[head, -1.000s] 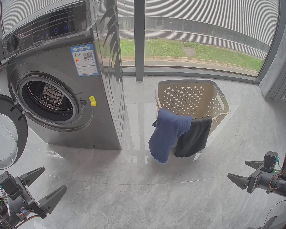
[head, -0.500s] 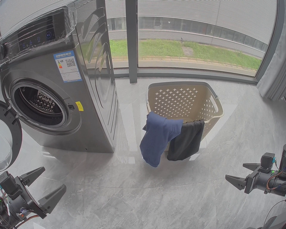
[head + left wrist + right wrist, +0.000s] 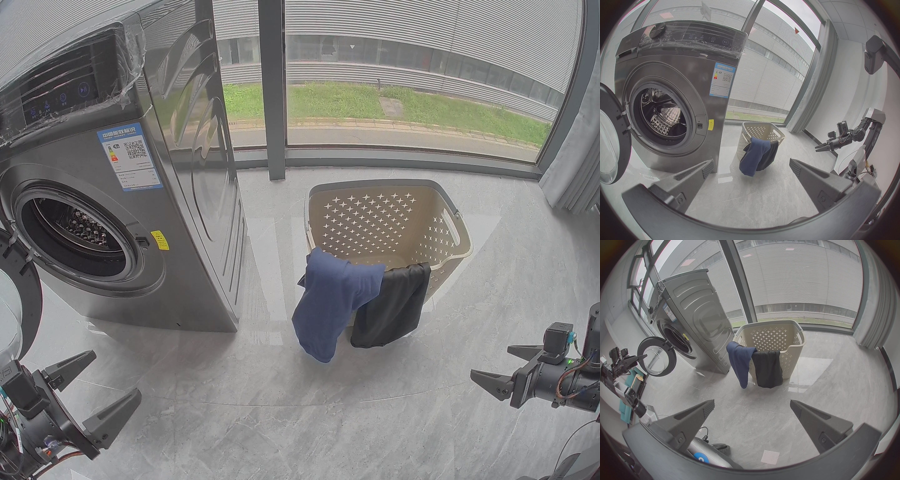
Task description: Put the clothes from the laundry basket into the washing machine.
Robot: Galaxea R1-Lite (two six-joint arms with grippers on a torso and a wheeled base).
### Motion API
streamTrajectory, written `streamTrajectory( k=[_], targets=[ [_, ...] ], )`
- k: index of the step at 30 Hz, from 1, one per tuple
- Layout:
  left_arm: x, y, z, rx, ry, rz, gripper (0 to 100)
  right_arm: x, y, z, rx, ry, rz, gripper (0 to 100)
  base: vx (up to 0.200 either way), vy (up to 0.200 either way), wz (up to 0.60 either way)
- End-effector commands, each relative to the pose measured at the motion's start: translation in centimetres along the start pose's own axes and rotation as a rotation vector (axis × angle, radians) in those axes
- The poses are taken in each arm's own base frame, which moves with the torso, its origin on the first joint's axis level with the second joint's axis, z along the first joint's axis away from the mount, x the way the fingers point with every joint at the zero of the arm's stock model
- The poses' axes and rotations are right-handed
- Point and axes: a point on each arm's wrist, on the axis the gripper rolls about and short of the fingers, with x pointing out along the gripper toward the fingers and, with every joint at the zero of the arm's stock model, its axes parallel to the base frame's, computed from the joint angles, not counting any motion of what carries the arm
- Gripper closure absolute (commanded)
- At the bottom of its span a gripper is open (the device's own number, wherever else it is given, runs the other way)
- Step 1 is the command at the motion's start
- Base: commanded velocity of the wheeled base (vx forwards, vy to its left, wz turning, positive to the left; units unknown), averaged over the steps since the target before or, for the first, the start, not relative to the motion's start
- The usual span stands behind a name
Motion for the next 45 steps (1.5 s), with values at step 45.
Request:
streamTrajectory(
  k=[45],
  targets=[
    [-3.3,0.8,-2.0,0.011,-0.014,0.077,0,13.5,2.6,-1.0,0.049,0.061,0.042,0,0.031,-0.058,0.0]
  ],
)
